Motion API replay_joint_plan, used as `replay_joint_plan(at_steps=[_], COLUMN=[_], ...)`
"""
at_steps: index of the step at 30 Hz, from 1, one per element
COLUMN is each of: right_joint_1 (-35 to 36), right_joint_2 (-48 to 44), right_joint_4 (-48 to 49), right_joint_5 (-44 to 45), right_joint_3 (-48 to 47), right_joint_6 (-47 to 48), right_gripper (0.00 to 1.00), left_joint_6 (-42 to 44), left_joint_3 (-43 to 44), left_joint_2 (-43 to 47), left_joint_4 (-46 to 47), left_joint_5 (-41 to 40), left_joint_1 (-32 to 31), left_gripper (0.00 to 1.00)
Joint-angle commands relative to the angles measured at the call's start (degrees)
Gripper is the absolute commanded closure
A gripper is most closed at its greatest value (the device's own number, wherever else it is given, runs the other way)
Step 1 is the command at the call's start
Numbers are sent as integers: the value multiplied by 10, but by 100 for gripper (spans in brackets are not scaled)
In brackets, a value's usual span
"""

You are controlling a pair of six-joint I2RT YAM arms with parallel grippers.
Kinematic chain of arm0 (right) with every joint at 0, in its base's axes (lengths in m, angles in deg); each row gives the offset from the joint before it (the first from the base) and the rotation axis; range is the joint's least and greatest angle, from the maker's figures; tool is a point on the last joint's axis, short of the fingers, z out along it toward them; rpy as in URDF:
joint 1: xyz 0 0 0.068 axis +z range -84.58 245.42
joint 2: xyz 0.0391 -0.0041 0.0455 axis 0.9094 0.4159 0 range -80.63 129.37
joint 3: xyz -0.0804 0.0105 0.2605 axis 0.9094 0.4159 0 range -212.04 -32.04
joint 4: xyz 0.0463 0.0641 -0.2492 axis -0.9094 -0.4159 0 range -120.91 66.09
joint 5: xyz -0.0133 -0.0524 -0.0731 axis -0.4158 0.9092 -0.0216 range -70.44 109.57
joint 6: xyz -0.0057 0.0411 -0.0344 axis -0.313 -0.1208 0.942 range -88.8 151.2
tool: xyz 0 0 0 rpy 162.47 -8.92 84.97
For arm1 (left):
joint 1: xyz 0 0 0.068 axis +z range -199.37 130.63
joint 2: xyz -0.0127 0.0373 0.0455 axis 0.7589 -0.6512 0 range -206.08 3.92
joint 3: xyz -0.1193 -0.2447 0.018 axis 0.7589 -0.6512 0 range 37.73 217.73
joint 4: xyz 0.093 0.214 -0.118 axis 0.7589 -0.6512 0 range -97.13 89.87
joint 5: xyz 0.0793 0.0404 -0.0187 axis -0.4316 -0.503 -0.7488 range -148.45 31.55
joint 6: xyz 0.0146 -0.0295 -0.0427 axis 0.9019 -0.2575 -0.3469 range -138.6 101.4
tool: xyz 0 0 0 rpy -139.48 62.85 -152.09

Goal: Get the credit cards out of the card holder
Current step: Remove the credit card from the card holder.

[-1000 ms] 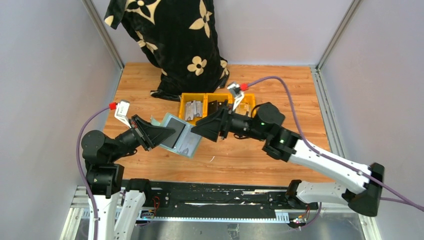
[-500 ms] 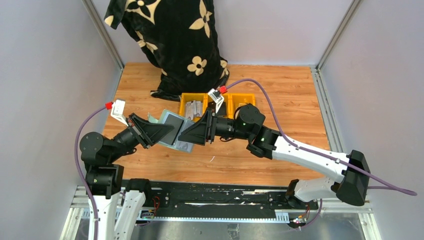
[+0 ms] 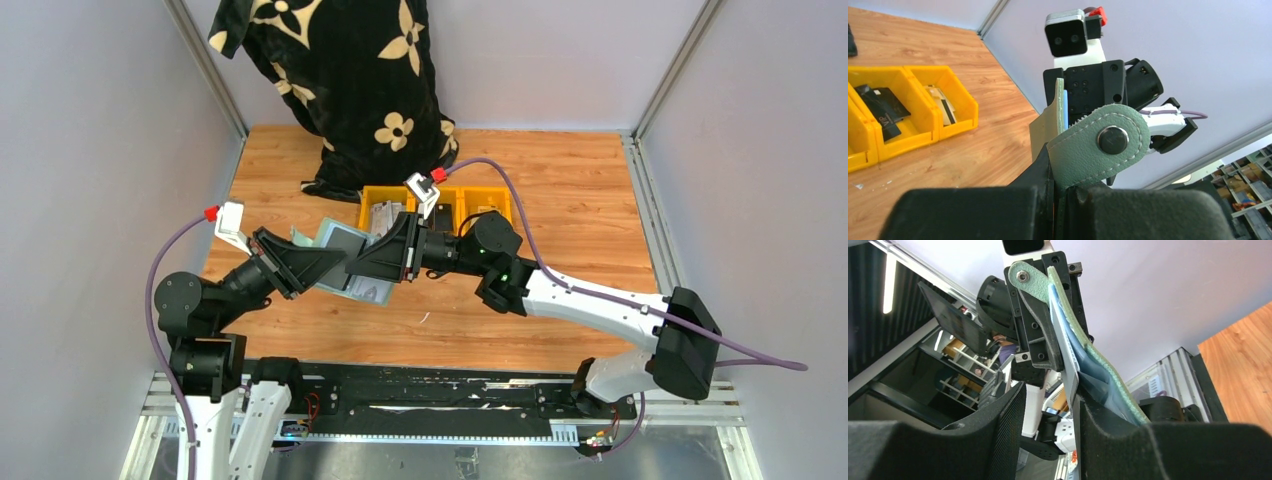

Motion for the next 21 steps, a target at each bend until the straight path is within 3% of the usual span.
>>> replay_joint_plan(at_steps=[1, 7, 11, 12, 14, 21], right_joint_1=[2, 3, 3, 3, 4, 5], right_joint_2=[8, 12, 10, 8, 3, -11], right_joint_4=[119, 123, 128, 129, 131, 140], right_joint_5=[0, 2, -3, -4, -5, -16], right_joint_3=[6, 10, 17, 22, 27, 47], right_joint_6=[-46, -50, -51, -50, -48, -48], right_gripper=[59, 73, 87, 88, 90, 90], left_joint_6=[-5, -11, -21, -27, -38, -46], left_joint_3=[-11, -12, -12, -14, -14, -9], left_joint_2=[16, 22, 23, 22, 22, 16], left_joint_4=[20, 27, 31, 35, 42, 48], left_joint_5=[20, 28, 36, 38, 37, 36], left_joint_1=[0, 0, 0, 0, 0, 0], left_gripper=[97, 90, 68, 67, 68, 93])
